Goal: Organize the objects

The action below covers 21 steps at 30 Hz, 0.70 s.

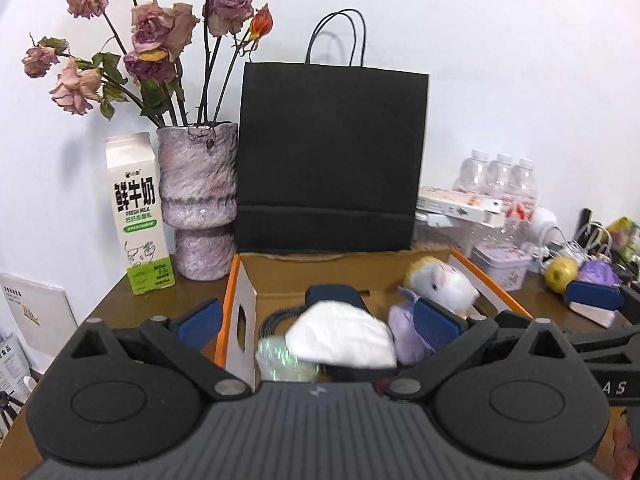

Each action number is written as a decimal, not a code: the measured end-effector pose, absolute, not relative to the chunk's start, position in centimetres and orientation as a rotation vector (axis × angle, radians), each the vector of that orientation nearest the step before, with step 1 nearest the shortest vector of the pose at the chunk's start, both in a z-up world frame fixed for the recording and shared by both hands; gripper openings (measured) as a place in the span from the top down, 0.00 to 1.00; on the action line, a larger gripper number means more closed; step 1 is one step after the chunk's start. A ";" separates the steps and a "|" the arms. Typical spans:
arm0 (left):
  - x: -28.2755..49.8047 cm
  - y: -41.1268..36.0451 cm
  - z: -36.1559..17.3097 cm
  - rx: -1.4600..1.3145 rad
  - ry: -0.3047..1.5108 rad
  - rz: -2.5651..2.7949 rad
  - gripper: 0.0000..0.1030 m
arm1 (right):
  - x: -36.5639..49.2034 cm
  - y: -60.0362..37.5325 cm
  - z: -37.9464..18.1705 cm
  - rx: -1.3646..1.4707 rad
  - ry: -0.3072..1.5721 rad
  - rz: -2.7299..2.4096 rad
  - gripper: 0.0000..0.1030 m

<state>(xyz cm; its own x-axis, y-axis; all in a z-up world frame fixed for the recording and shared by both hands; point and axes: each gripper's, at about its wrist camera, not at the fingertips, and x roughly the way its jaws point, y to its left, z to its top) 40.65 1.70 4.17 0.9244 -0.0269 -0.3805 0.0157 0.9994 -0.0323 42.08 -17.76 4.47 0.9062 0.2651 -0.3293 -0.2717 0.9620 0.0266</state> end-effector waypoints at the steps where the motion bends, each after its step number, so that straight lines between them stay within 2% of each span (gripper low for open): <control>1: 39.8 1.7 4.2 -0.028 0.393 -0.023 0.00 | 41.3 -17.9 4.5 -0.020 0.339 0.281 0.00; 21: 23.1 1.6 3.0 -0.017 0.483 -0.040 0.00 | 24.8 -20.0 4.2 -0.008 0.400 0.286 0.00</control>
<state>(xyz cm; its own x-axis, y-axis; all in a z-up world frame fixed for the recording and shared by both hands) 23.15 1.64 3.03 0.8851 -0.0429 -0.4635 0.0348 0.9991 -0.0261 24.75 -20.04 4.17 0.8816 0.2727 -0.3854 -0.2757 0.9600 0.0487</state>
